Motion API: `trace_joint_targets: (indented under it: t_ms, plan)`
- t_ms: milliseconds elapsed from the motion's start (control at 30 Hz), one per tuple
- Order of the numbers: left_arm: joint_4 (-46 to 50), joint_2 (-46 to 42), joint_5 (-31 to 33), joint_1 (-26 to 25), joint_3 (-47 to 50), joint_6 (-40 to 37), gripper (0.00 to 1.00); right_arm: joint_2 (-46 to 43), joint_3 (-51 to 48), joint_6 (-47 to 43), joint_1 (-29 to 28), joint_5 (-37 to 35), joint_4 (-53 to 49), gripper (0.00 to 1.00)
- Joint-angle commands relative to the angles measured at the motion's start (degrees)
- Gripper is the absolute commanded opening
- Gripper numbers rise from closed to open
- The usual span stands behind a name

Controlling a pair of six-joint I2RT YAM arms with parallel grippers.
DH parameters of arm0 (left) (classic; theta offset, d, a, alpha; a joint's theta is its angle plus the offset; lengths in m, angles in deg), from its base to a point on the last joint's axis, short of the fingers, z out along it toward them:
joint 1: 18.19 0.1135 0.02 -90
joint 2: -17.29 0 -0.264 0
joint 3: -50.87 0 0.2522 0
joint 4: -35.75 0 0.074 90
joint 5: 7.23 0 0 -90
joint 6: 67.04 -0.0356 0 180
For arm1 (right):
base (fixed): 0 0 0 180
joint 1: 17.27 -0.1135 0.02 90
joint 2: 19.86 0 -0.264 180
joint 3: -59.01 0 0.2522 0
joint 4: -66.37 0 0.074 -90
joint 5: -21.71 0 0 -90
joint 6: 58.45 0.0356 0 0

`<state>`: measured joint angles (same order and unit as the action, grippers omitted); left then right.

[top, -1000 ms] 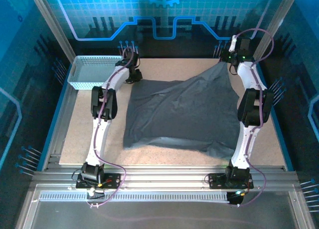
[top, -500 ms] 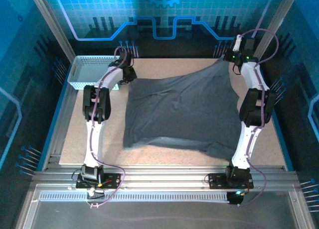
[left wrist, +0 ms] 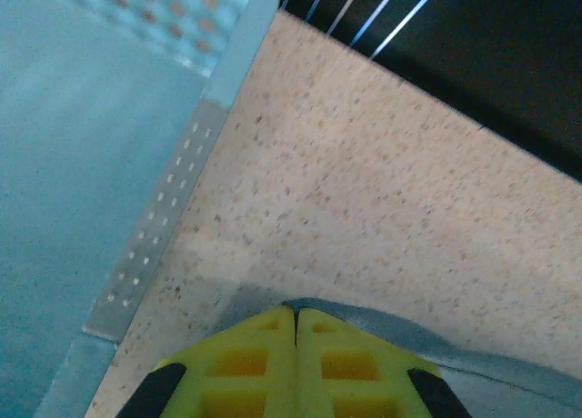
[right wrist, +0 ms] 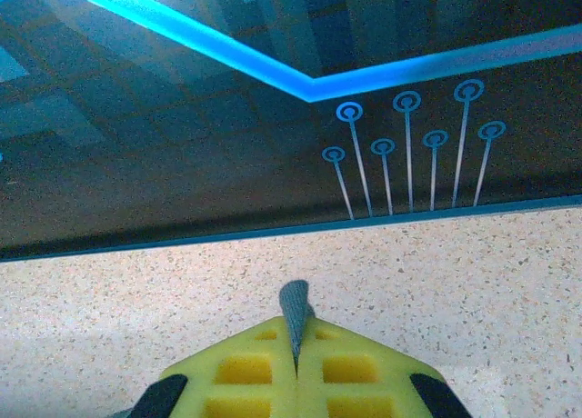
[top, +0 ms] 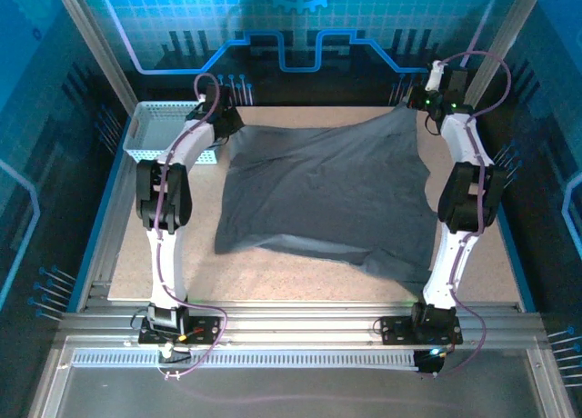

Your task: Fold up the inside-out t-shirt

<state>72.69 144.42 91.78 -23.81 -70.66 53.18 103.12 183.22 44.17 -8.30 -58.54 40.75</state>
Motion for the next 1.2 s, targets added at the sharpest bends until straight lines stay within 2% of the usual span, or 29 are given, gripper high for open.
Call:
trace_joint_targets:
  t_ms: [0,267,433,767,1033,1100,1167]
  plan:
    - [-1.82,-4.74,-2.11,0.86,3.09,2.31,0.00,-7.09,-4.37,2.14,-0.51,0.61,2.41,0.00]
    - [-7.07,-12.64,-6.17,0.89,15.82,5.07,0.00,-18.28,-19.82,6.13,-3.43,-7.91,1.66,0.00]
    - [-10.61,-19.07,-7.37,0.88,24.88,5.50,0.00,-26.31,-31.78,8.56,-2.48,-6.91,6.36,0.00]
    - [-16.88,-31.49,-6.31,0.88,44.06,6.84,0.00,-40.53,-50.94,16.90,3.76,-6.15,9.72,0.00]
    - [-19.48,-33.70,-7.45,0.85,54.59,11.27,0.00,-43.72,-61.60,22.64,4.10,-6.23,8.89,0.01]
    - [-19.80,-34.51,-7.45,0.80,57.22,12.91,0.14,-44.52,-64.07,24.52,4.54,-7.15,7.13,0.05]
    - [-19.75,-35.75,-7.29,0.84,59.56,14.23,0.22,-45.86,-66.55,26.89,5.16,-8.92,4.25,0.21]
